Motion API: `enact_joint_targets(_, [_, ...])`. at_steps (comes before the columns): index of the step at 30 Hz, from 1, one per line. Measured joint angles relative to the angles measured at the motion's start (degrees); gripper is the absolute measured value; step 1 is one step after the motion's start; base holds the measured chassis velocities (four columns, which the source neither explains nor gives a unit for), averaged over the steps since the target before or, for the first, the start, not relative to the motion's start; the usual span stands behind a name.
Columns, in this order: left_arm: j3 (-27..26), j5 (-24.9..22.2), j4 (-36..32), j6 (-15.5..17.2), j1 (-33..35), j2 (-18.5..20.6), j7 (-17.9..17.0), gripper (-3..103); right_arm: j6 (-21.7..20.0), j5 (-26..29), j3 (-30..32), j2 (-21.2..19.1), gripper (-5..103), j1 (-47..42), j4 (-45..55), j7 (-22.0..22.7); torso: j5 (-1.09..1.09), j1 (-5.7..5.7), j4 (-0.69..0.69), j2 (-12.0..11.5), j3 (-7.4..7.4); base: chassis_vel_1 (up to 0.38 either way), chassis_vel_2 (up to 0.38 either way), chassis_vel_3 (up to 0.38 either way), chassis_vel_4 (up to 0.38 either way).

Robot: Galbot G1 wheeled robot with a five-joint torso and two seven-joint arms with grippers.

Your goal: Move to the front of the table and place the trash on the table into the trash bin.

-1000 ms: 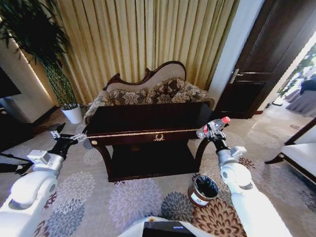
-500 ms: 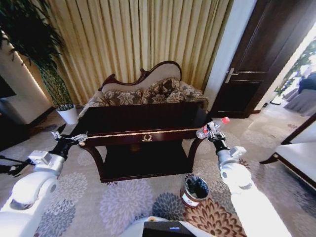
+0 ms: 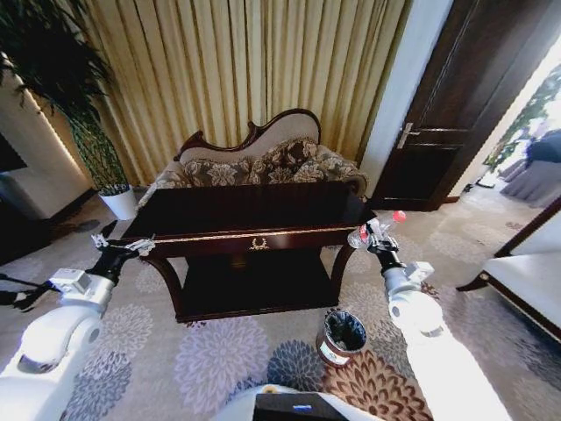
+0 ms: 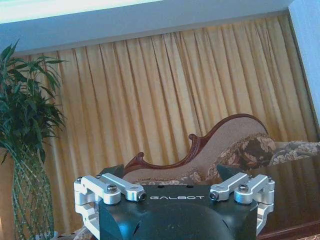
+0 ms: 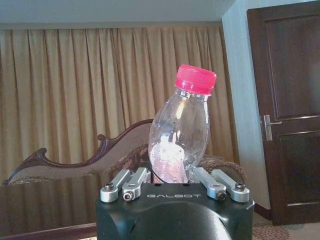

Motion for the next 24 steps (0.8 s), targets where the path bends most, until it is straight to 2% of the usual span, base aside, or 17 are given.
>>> enact_joint_targets(10, [-0.3,0.1,-0.5,-0.1,0.6,-0.2,0.0,100,0.3,-0.2,0.0,0.4,28,-0.4,-0.2,0.0,-0.04,0.00,0.01,0.0,-0.01,-0.035,-0.055,0.032,0.043])
enact_joint_targets(15, [-0.3,0.1,-0.5,-0.2,0.6,-0.2,0.1,100,0.4,-0.3,0.1,0.4,28,-0.4,-0.5,0.0,0.02,0.00,-0.02,0.0,0.00,-0.074,-0.087,0.088,0.083])
enact_joint_targets(24, [-0.5,0.1,-0.8,-0.3,1.0,-0.9,0.0,100,2.6,-3.7,-0.5,2.4,28,-0.6,-4.9,0.0,-0.05,0.00,0.02,0.0,-0.01,-0.005,-0.004,0.007,0.004])
